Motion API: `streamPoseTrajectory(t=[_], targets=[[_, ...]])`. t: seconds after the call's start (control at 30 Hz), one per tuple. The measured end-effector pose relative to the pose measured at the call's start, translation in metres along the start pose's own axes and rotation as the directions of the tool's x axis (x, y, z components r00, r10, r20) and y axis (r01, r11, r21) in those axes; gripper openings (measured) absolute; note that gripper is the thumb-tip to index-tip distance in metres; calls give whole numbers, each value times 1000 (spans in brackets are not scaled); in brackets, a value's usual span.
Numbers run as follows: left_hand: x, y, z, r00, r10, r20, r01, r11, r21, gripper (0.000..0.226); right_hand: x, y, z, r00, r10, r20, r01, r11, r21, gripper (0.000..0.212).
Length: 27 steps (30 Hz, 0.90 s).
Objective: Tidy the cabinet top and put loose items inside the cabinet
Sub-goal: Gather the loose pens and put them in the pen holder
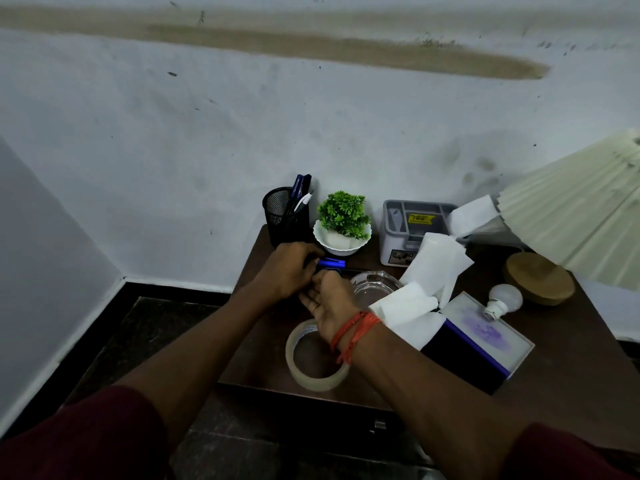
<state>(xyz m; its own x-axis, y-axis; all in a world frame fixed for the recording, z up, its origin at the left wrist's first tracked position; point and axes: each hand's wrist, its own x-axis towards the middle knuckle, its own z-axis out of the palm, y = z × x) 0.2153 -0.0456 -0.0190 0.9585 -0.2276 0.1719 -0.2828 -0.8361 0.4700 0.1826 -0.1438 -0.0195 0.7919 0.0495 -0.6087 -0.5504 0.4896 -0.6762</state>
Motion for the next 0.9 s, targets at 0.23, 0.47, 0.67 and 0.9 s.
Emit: streamPoseTrajectory(t=[0.23, 0.47, 0.67, 0.9], targets=[[-3, -2, 3, 997, 48, 62, -55, 991, 120, 34, 7, -4, 6, 999, 17, -48, -22, 995, -102, 21], [-6, -7, -1, 998, -2, 60, -6, 990, 144, 34, 0, -3, 8, 999, 29, -23, -29, 999, 13, 35], [-9, -11, -8, 995, -77, 66, 72, 995, 64, 26, -1, 1, 13, 999, 39, -22, -38, 999, 33, 35], [-18, -14, -9, 990, -128, 60, 127, 992, 22, 24, 1, 5, 17, 998, 52, -42, -52, 999, -6, 37]])
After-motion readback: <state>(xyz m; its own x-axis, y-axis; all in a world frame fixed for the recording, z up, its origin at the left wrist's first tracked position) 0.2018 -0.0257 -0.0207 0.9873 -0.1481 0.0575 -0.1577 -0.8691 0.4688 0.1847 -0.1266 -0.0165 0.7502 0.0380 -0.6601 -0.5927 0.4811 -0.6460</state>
